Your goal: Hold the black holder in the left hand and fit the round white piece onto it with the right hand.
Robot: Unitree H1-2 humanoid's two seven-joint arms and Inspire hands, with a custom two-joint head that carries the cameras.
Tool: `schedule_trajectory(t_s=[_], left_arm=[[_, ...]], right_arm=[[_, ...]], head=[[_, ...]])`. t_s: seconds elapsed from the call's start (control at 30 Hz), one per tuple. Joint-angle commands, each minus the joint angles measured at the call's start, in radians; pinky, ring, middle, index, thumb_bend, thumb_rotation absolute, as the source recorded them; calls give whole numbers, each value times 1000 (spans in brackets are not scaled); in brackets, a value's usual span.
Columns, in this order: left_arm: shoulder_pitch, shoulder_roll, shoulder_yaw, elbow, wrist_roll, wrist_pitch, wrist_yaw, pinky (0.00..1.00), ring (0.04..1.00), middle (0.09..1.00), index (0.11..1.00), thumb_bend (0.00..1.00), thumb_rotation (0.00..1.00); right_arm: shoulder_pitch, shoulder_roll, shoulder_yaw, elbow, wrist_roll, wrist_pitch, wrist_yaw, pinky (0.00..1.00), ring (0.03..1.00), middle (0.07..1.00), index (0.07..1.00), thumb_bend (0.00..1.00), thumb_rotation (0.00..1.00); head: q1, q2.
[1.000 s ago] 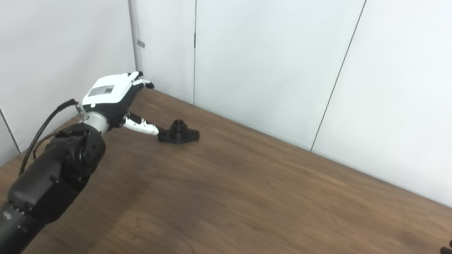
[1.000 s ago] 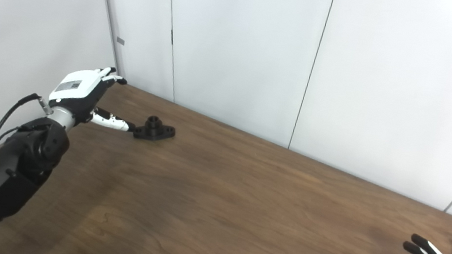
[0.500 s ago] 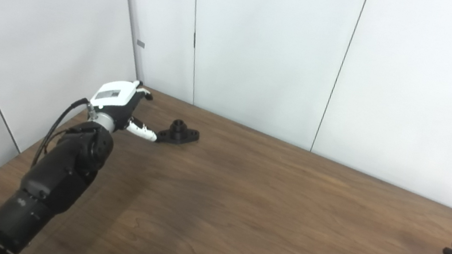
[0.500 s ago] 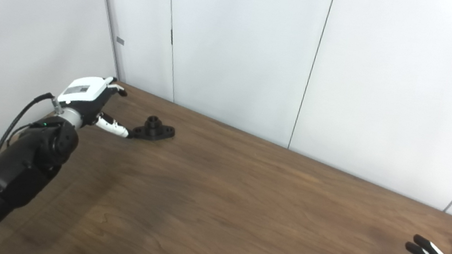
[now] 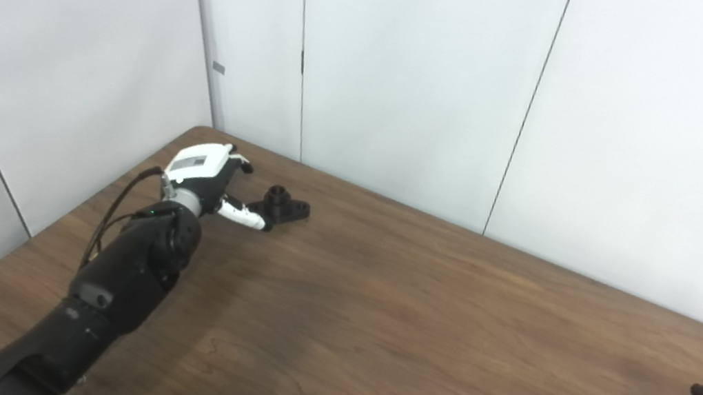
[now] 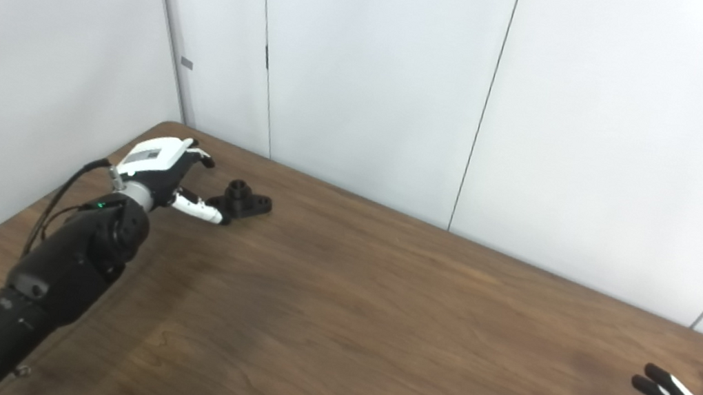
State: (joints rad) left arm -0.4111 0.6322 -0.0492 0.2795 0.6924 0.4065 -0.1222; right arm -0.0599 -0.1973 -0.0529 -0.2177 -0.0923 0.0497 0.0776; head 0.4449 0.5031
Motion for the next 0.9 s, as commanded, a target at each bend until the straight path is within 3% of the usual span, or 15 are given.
schedule_trajectory(t_s=[0.0, 0.3, 0.87], left_arm=[[-49, 18, 1, -2, 2, -19, 46, 1000, 1000, 1000, 820, 1000, 376], [-53, -22, 4, 46, -33, -64, 120, 1000, 1000, 1000, 771, 979, 342], [-56, -25, 7, 145, -117, -83, 147, 1000, 1000, 1000, 761, 973, 349]], right_arm=[[-16, -3, -5, -43, 6, -9, -5, 541, 668, 792, 817, 444, 0], [-12, 0, 4, -70, -13, 14, -8, 538, 668, 790, 816, 431, 0], [6, 3, 6, -119, -16, 48, -4, 541, 678, 799, 822, 419, 0]], head=[[-1, 0], [-10, 2], [-27, 15]])
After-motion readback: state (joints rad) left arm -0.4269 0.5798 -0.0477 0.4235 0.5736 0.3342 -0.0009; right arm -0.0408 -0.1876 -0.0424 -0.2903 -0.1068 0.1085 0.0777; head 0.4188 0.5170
